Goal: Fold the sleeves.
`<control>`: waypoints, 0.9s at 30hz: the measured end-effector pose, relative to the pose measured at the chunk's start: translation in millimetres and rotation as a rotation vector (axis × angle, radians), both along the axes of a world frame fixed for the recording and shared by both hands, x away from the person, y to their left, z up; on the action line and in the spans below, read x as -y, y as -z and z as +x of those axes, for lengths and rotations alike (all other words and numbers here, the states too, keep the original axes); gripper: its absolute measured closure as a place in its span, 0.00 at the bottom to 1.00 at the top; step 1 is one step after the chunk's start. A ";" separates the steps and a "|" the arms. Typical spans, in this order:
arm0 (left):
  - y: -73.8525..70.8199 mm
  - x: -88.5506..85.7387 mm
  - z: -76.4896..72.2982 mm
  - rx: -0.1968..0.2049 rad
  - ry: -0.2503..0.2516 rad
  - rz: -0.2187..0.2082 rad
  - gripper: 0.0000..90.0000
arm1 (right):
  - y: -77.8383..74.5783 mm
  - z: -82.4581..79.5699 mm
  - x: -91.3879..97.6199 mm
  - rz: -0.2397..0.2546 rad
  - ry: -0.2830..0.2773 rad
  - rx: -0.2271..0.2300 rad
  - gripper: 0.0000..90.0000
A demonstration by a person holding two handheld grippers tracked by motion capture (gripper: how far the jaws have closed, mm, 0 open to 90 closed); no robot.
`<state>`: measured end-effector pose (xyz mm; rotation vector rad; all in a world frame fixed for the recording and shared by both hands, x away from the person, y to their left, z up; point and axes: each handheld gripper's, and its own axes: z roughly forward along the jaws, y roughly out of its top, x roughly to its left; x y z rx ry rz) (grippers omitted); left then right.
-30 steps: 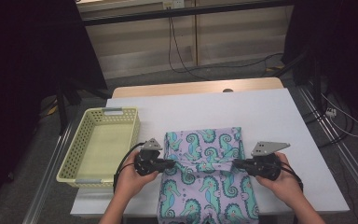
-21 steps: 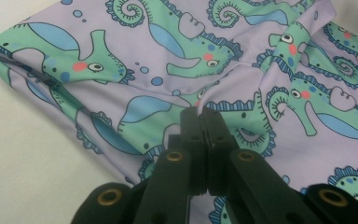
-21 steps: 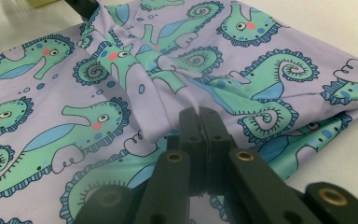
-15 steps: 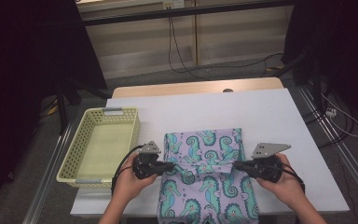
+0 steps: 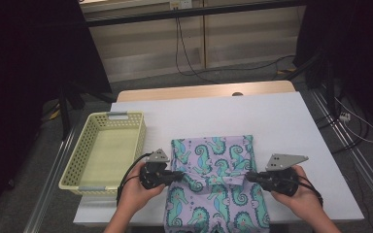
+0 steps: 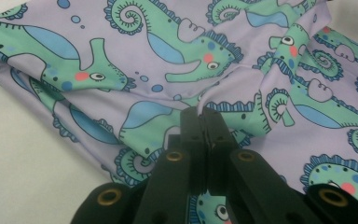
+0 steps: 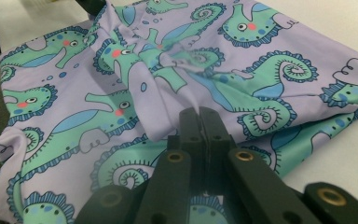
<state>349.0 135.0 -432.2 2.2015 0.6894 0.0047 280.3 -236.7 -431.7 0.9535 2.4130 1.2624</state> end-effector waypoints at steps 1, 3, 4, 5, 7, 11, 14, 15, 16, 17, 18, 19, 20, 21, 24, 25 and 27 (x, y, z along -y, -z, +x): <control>-1.0 -0.2 -1.0 0.004 0.001 0.001 0.99 | -0.5 -1.1 0.8 0.002 -0.001 0.001 1.00; -2.6 0.1 -1.8 0.005 0.007 0.000 0.99 | -1.9 -2.1 2.2 0.008 -0.002 0.006 1.00; -3.0 0.1 -2.1 0.009 0.005 -0.002 0.99 | -2.8 -2.1 2.8 0.011 -0.001 0.008 1.00; -3.1 0.1 -2.3 0.006 0.002 -0.008 0.99 | -3.2 -2.0 3.0 0.014 0.002 0.009 1.00; -3.5 -0.7 -2.2 0.004 -0.001 -0.014 0.99 | -3.9 -2.3 3.4 0.022 0.005 0.009 1.00; -4.7 -0.8 -4.9 0.001 0.010 -0.013 0.99 | -4.8 -4.2 4.5 0.030 0.004 0.003 1.00; -7.4 -1.6 -8.0 0.005 0.022 -0.010 0.99 | -5.7 -7.0 4.0 0.031 -0.006 0.000 1.00; -7.6 -1.8 -9.2 0.006 0.020 -0.016 0.99 | -6.3 -8.3 3.6 0.031 -0.011 0.001 1.00; -7.6 -2.1 -10.4 0.000 0.019 -0.020 0.99 | -7.0 -9.9 3.1 0.029 -0.017 0.003 1.00; -7.0 -2.5 -11.4 -0.006 0.020 -0.024 0.99 | -7.7 -11.5 2.6 0.029 -0.023 0.003 1.00; -6.2 -2.8 -12.6 -0.014 0.023 -0.029 0.98 | -8.5 -13.3 2.5 0.031 -0.023 0.003 1.00; -5.1 -2.7 -14.2 -0.016 0.026 -0.026 0.98 | -9.3 -15.1 2.5 0.031 -0.022 0.000 1.00; -4.7 -2.9 -15.7 -0.015 0.030 -0.016 0.98 | -9.8 -17.1 2.3 0.029 -0.027 0.000 1.00; -3.9 -3.0 -18.4 -0.017 0.034 -0.013 0.98 | -10.2 -19.3 2.0 0.028 -0.034 0.001 1.00; -4.0 -5.0 -27.0 -0.025 0.053 -0.016 0.98 | -10.9 -28.8 1.2 0.014 -0.061 -0.005 1.00; -4.2 -6.2 -30.6 -0.030 0.063 -0.018 0.98 | -11.1 -31.5 1.4 0.007 -0.067 -0.009 1.00; -4.1 -8.9 -37.0 -0.045 0.079 -0.018 0.98 | -11.7 -39.4 1.4 0.009 -0.091 -0.018 1.00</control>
